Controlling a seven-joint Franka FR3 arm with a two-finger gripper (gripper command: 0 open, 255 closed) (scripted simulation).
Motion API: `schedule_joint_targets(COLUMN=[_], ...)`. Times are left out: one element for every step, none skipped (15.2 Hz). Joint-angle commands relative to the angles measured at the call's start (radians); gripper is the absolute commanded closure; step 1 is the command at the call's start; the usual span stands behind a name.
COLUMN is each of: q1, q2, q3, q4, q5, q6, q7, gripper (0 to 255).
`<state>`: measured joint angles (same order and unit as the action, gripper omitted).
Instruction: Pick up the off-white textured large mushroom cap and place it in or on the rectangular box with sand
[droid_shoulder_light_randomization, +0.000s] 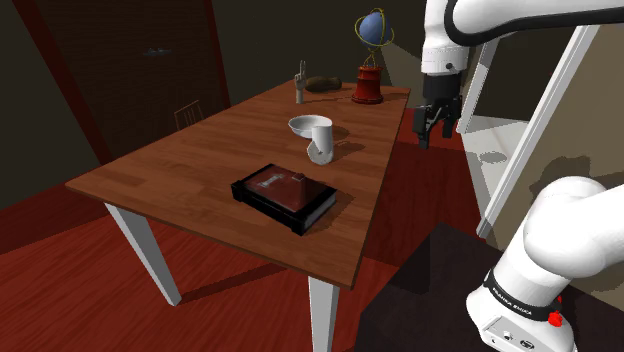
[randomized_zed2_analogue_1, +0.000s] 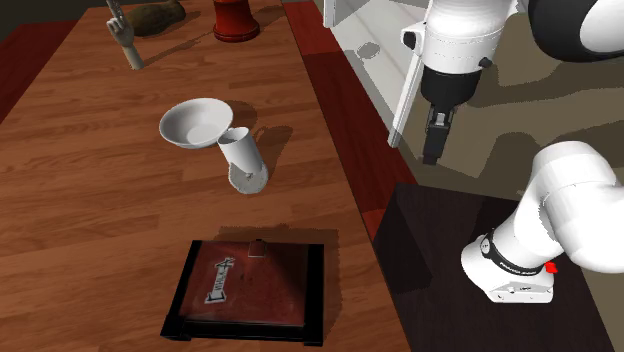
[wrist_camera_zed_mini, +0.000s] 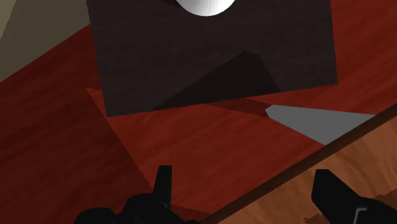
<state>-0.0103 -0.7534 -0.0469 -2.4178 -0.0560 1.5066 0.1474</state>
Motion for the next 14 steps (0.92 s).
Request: schedule_joint_targets(q1=[0.000,0.001,0.001,0.001,0.000,-0.001,-0.002,-0.005,-0.007,-0.009,-0.012,-0.015,-0.018,-0.020], q2=[0.000,0.029,0.060,0.092,0.124,0.158,0.192,0.228,0.263,0.300,0.337,0.374,0.412,0.451], q3=[0.000,0.017,0.034,0.050,0.066,0.081,0.096,0.111,0.126,0.140,0.153,0.166,0.178,0.189], q4=[0.000,0.006,0.013,0.022,0.033,0.045,0.059,0.075,0.092,0.111,0.131,0.153,0.177,0.202], q5=[0.000,0.004,0.008,0.010,0.010,0.010,0.008,0.005,0.000,-0.006,-0.014,-0.023,-0.033,-0.045], q6=[0.000,0.029,0.057,0.085,0.111,0.137,0.162,0.185,0.207,0.228,0.247,0.264,0.280,0.295], q7=[0.000,0.028,0.055,0.083,0.110,0.138,0.166,0.193,0.221,0.250,0.278,0.307,0.337,0.366], gripper=[0,0,0,0,0,0,0,0,0,0,0,0,0,0])
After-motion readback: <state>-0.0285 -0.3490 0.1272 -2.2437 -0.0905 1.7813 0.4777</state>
